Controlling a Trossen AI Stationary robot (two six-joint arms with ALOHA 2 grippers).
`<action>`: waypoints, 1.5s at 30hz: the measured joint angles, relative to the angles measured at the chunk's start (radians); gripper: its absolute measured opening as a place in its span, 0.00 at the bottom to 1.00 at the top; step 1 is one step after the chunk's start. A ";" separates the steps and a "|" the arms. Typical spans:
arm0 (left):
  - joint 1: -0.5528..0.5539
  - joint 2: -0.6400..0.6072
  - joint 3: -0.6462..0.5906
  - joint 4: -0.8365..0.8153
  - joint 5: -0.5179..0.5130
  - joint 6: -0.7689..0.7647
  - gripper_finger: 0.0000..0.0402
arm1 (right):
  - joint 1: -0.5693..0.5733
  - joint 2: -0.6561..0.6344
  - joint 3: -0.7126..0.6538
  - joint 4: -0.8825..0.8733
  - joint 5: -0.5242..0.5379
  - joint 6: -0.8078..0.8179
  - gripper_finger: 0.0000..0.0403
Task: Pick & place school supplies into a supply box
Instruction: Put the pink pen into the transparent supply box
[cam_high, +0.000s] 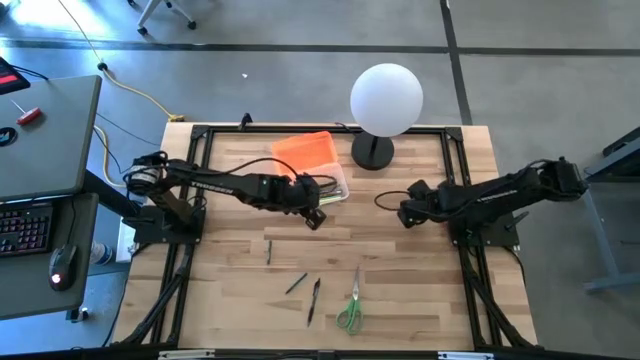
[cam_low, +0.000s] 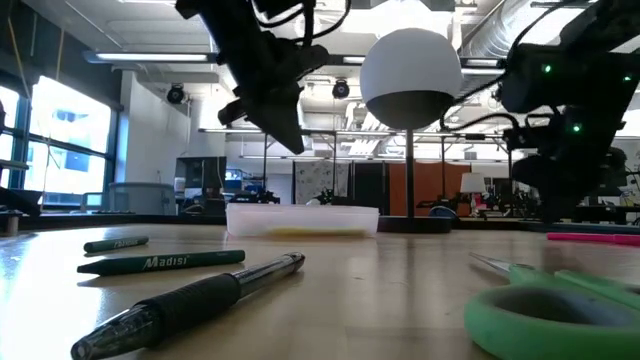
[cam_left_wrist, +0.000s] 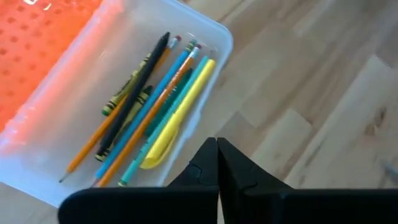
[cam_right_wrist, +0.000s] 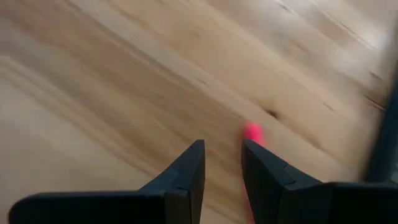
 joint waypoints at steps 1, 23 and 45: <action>-0.008 0.000 0.000 0.000 -0.004 0.000 0.07 | -0.014 0.000 0.000 -0.023 -0.015 0.001 0.21; -0.034 0.000 0.000 0.000 -0.008 -0.002 0.09 | -0.094 -0.002 -0.097 0.028 -0.129 0.035 0.09; -0.034 -0.001 0.001 0.003 -0.006 -0.029 0.11 | 0.020 0.127 -0.116 0.550 0.027 0.015 0.05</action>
